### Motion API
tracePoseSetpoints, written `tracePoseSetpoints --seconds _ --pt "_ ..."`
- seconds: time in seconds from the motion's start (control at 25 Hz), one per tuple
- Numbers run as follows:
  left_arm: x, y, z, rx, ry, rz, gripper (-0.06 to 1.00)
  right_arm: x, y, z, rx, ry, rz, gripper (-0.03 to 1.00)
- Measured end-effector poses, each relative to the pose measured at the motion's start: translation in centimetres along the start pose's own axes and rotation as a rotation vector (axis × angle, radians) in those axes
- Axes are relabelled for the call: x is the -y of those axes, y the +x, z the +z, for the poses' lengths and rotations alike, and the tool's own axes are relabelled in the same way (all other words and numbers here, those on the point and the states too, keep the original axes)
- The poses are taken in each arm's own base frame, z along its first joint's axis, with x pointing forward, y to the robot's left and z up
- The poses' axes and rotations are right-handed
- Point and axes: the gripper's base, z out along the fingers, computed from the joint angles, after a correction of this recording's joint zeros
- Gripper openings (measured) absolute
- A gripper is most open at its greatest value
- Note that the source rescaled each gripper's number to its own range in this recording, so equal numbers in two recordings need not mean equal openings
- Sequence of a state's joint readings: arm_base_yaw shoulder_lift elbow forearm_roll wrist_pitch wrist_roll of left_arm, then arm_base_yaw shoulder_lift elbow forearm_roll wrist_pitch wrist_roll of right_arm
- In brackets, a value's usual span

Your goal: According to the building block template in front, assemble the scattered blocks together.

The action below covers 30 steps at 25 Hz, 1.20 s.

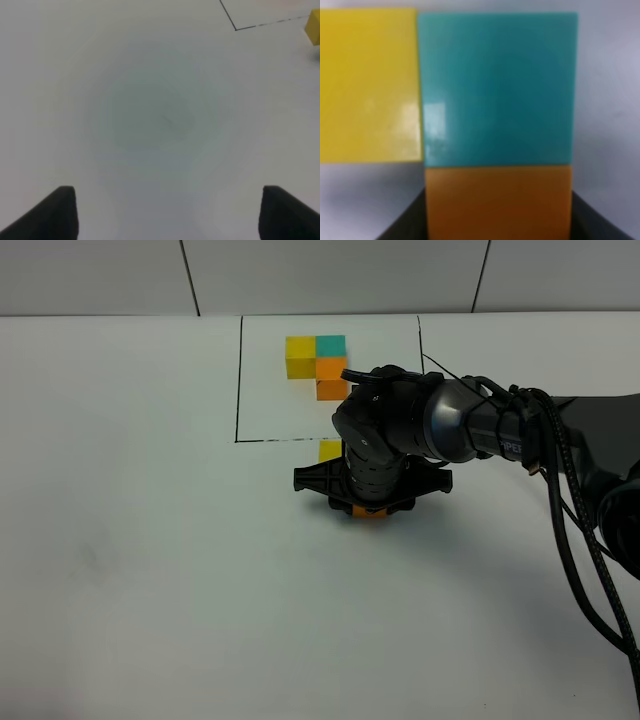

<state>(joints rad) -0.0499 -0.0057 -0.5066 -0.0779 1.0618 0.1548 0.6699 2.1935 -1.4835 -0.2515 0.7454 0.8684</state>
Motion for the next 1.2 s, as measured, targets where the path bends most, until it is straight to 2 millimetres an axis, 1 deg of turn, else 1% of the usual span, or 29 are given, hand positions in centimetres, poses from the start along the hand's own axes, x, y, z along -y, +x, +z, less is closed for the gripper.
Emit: tracePoseSetpoints --seconds 1.0,1.04,1.08,1.16,1.2 --pt "0.0 0.0 0.0 0.0 0.0 0.0 0.67 0.08 -0.06 0.01 0.001 0.002 -0.054 0.01" --pt "0.0 0.0 0.0 0.0 0.0 0.0 0.67 0.06 -0.04 0.01 -0.001 0.0 -0.056 0.03" --pt "0.0 0.0 0.0 0.0 0.0 0.0 0.67 0.06 -0.01 0.05 -0.004 0.0 -0.064 0.08" --pt "0.0 0.0 0.0 0.0 0.0 0.0 0.67 0.17 0.01 0.14 -0.013 0.0 -0.075 0.26" --pt "0.0 0.0 0.0 0.0 0.0 0.0 0.67 0.2 -0.01 0.15 -0.015 -0.002 -0.084 0.38"
